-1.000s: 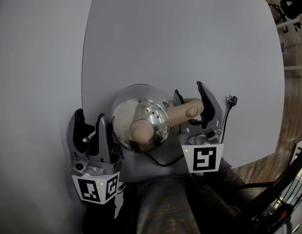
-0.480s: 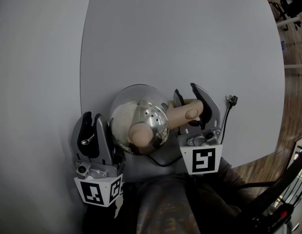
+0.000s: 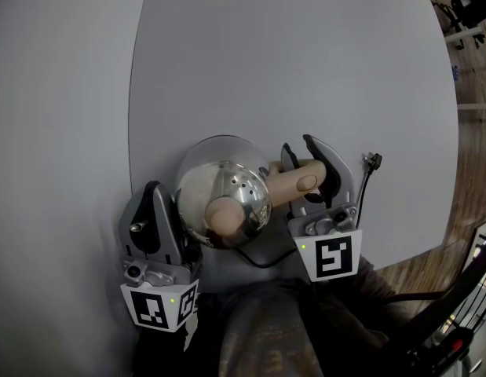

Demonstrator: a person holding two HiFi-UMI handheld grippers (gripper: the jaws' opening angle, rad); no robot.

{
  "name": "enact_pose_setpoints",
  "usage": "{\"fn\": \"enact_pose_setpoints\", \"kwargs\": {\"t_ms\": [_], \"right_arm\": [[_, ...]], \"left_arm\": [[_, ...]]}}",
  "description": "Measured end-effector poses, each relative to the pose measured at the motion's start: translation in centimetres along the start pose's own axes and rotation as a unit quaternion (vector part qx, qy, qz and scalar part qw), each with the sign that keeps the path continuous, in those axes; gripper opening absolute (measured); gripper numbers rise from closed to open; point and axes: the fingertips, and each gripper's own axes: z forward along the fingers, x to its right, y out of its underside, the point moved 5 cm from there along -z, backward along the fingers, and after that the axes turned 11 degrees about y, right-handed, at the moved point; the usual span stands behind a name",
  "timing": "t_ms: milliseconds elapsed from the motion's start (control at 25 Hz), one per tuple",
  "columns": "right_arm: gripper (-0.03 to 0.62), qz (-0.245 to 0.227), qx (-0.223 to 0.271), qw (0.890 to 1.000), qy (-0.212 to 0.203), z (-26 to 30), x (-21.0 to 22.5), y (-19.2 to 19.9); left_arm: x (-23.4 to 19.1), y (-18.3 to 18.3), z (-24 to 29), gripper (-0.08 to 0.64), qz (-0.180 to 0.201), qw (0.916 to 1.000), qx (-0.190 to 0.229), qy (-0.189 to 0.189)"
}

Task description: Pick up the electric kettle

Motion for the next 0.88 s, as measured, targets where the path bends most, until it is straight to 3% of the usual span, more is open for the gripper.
{"fn": "enact_pose_setpoints", "kwargs": {"t_ms": [480, 880], "right_arm": [[0.095, 0.012, -0.003, 1.000, 0.002, 0.3, -0.2, -0.4], [0.094, 0.020, -0.001, 1.000, -0.007, 0.4, 0.0, -1.0]], "left_arm": [[-0.2, 0.0, -0.4, -0.002, -0.003, 0.9998, -0.011, -0.015], [0.6, -1.0, -0.8, -0.002, 0.004, 0.9997, 0.007, -0.023]]}}
